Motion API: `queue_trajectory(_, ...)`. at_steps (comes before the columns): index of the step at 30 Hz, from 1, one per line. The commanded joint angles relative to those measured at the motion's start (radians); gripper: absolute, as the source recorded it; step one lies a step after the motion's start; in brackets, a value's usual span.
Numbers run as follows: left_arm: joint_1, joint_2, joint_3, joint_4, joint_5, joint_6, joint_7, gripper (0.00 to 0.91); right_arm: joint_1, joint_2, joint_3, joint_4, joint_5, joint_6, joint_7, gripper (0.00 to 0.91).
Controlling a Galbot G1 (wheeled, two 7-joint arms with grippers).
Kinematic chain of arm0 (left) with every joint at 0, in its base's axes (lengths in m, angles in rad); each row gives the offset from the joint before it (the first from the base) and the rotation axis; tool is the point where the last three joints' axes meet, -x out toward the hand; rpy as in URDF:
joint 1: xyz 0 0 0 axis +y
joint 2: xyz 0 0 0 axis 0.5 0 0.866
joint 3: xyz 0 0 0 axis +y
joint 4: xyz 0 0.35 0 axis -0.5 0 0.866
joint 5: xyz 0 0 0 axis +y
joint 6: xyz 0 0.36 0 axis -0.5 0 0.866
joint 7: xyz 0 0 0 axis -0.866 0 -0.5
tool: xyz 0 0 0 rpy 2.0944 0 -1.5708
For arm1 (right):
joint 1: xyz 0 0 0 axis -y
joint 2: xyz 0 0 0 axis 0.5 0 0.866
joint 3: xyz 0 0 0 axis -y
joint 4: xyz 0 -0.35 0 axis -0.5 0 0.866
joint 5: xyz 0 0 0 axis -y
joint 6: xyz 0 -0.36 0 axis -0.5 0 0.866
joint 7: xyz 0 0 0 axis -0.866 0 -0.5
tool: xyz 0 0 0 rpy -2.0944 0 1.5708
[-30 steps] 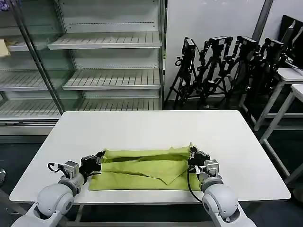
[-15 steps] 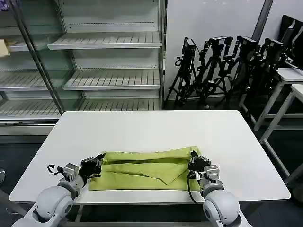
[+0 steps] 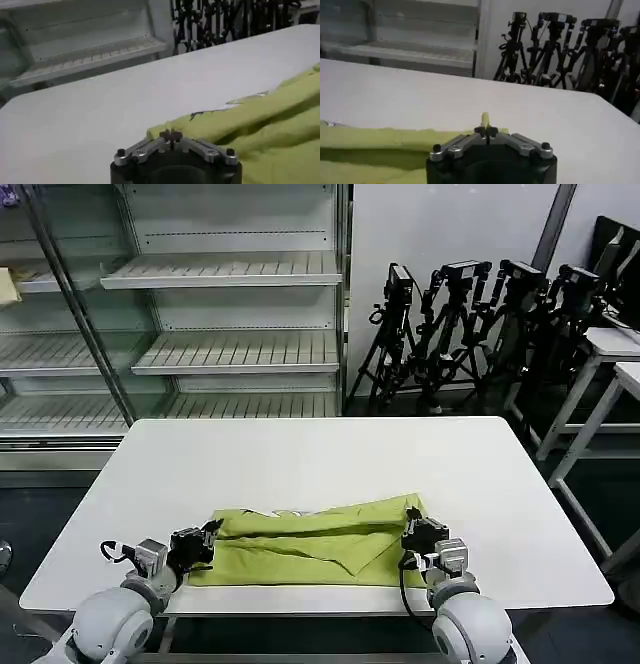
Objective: Fold and organize the clothes.
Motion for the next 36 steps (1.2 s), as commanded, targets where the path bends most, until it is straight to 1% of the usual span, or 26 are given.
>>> queue_trajectory(1, 0.029, -0.003, 0.002, -0.041, 0.032, 0.013, -0.058, 0.907, -0.046, 0.001, 0.002, 0.015, -0.027, -0.001, -0.006, 0.907)
queue_trajectory(3, 0.030, -0.008, -0.005, -0.058, 0.033, 0.012, -0.080, 0.907, -0.052, 0.000, 0.011, 0.029, -0.029, -0.001, -0.006, 0.907)
queue_trajectory(6, 0.021, -0.016, -0.006, -0.089, 0.008, 0.001, -0.164, 0.907, -0.076, -0.003, 0.038, 0.061, -0.034, 0.002, -0.008, 0.907)
queue_trajectory(10, -0.001, -0.037, 0.021, -0.115, -0.150, -0.023, -0.367, 0.907, -0.137, -0.001, 0.064, 0.123, -0.066, 0.023, -0.019, 0.907)
queue_trajectory(12, 0.002, -0.046, 0.030, -0.112, -0.230, -0.018, -0.416, 0.907, -0.166, 0.000, 0.076, 0.152, -0.079, 0.032, -0.026, 0.907)
queue_trajectory(17, 0.054, -0.067, 0.039, -0.099, -0.270, -0.002, -0.447, 0.907, -0.222, -0.002, 0.100, 0.222, -0.088, 0.038, -0.029, 0.907)
queue_trajectory(19, 0.066, -0.073, 0.036, -0.090, -0.314, -0.001, -0.450, 0.907, -0.229, -0.001, 0.106, 0.237, -0.092, 0.039, -0.026, 0.907)
queue_trajectory(20, 0.067, -0.075, 0.035, -0.085, -0.316, 0.000, -0.449, 0.846, -0.230, 0.001, 0.107, 0.242, -0.093, 0.038, -0.024, 0.907)
queue_trajectory(21, 0.068, -0.078, 0.034, -0.077, -0.323, -0.005, -0.434, 0.715, -0.230, 0.003, 0.107, 0.245, -0.093, 0.038, -0.023, 0.907)
queue_trajectory(22, 0.074, -0.081, 0.033, -0.069, -0.328, -0.021, -0.407, 0.403, -0.232, 0.007, 0.108, 0.254, -0.093, 0.038, -0.021, 0.907)
queue_trajectory(23, 0.076, -0.083, 0.034, -0.068, -0.327, -0.022, -0.406, 0.242, -0.233, 0.010, 0.109, 0.259, -0.093, 0.038, -0.021, 0.907)
queue_trajectory(24, 0.077, -0.088, 0.038, -0.062, -0.327, -0.024, -0.407, 0.030, -0.237, 0.013, 0.109, 0.264, -0.093, 0.038, -0.021, 0.907)
queue_trajectory(26, 0.076, -0.098, 0.046, -0.051, -0.328, -0.029, -0.406, 0.010, -0.244, 0.015, 0.110, 0.271, -0.094, 0.038, -0.022, 0.907)
queue_trajectory(32, 0.052, -0.115, 0.057, -0.002, -0.338, -0.043, -0.402, 0.010, -0.255, 0.020, 0.112, 0.267, -0.098, 0.043, -0.023, 0.907)
queue_trajectory(36, 0.065, -0.118, 0.060, -0.015, -0.342, -0.050, -0.398, 0.010, -0.251, 0.024, 0.103, 0.264, -0.102, 0.043, -0.022, 0.907)
